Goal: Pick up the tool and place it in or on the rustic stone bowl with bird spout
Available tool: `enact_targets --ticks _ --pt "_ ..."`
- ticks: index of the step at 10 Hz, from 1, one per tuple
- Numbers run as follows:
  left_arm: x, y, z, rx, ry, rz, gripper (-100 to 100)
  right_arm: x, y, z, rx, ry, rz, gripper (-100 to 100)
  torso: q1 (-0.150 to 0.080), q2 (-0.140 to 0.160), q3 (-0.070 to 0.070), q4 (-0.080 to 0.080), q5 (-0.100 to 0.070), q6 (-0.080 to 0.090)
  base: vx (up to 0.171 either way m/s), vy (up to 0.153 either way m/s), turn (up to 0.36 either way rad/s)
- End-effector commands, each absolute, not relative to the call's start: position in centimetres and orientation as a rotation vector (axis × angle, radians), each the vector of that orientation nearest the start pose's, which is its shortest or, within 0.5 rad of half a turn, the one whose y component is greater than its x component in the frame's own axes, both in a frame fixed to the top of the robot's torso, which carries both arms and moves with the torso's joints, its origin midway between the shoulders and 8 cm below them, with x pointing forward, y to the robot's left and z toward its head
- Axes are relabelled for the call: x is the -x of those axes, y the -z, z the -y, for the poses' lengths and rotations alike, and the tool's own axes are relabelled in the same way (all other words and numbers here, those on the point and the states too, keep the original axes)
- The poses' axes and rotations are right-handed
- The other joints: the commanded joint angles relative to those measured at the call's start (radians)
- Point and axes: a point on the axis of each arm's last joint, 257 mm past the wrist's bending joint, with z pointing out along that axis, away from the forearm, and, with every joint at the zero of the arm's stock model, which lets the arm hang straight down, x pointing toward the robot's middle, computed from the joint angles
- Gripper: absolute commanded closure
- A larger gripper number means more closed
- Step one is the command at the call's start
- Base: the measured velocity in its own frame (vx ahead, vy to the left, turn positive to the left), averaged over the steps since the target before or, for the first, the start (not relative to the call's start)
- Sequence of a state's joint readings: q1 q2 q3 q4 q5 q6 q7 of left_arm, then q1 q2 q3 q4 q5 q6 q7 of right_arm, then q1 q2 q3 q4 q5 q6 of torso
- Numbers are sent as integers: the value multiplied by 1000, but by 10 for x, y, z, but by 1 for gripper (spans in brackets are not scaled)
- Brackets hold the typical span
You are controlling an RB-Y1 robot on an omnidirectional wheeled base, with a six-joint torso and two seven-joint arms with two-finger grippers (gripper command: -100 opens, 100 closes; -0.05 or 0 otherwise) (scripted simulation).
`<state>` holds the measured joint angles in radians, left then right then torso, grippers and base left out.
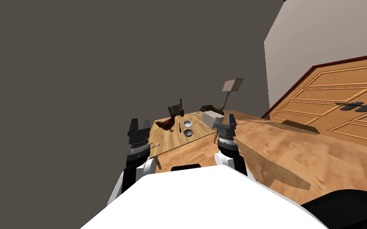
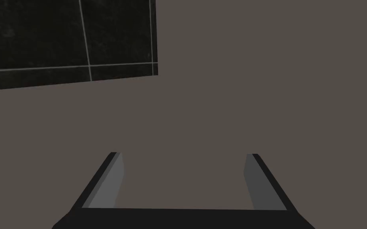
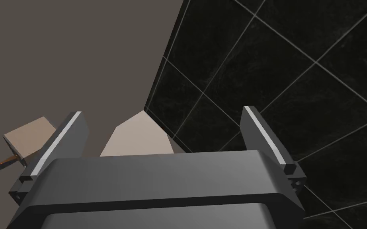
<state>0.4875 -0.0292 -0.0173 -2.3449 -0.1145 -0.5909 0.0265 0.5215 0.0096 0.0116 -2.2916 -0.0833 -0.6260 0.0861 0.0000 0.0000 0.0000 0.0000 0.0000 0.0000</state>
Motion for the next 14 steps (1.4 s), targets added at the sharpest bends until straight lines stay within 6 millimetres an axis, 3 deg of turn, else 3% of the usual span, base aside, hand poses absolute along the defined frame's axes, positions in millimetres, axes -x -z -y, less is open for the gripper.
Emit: enact_targets --ticks 1,6,7,9,10,11,12,13,14 --pt "-326 -60 -250 479 1299 -598 -100 -316 -45 287 -595 -1296 -486 0 0 0 0 0 0 0 -12 -4 -258" --pt "-365 -10 -250 505 1212 -827 -100 -316 -45 286 -595 -1296 -486 0 1 3 2 1 0 0 -39 8 -278" --pt "-366 -9 -250 510 1209 -831 -100 -316 -45 286 -595 -1296 -486 0 1 3 1 1 0 0 -27 8 -101" --pt "-386 23 -260 552 1143 -939 -100 -316 -45 286 -595 -1296 -486 0 1 2 1 0 0 0 -28 6 -317" --pt "-387 23 -259 548 1139 -942 -100 -316 -45 286 -595 -1296 -486 0 1 2 1 0 0 1 -28 12 -144" --pt "-396 40 -265 570 1100 -994 -100 -316 -45 287 -595 -1296 -487 0 1 2 1 0 0 0 -26 3 -279" --pt "-397 41 -266 574 1096 -997 -100 -316 -45 286 -595 -1296 -487 0 1 2 1 0 0 0 -21 7 -125" --pt "-406 59 -275 601 1050 -1048 -100 -316 -45 287 -595 -1296 -487 0 1 1 1 0 0 -1 -21 1 -268" --pt "-406 60 -275 604 1047 -1050 -100 -316 -45 286 -595 -1296 -487 0 1 1 1 0 0 0 -18 5 -133"
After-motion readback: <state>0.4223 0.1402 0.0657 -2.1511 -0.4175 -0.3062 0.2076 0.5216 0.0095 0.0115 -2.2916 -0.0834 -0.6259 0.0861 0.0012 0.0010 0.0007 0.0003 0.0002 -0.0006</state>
